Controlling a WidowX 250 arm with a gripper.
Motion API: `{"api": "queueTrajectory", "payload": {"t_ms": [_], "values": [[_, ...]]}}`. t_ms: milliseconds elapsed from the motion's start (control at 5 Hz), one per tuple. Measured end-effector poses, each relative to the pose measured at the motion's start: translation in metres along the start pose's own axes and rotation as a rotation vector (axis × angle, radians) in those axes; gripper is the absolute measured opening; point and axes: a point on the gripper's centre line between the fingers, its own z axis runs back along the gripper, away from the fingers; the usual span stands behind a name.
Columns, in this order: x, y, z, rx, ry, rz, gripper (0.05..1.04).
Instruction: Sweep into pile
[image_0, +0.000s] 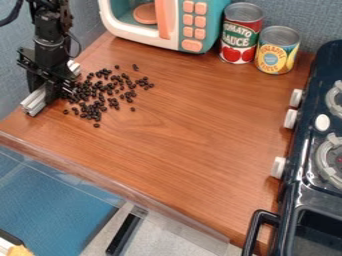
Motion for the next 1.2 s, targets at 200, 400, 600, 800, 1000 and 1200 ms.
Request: {"api": "queueTrajectory", "payload": {"t_ms": [200,400,600,800,1000,1200], "values": [[-0.005,-0.007,0.001,-0.003,0.001,-0.01,0.383],[-0.009,-0.013,0.002,-0.015,0.008,-0.009,0.383],[-0.012,-0.024,0.005,-0.037,0.015,-0.001,0.382],[-0.017,-0.046,0.011,-0.092,0.041,0.029,0.382],[-0.019,-0.059,0.014,-0.108,0.045,0.051,0.383],[-0.021,-0.077,0.019,-0.132,0.044,0.063,0.383]]}}
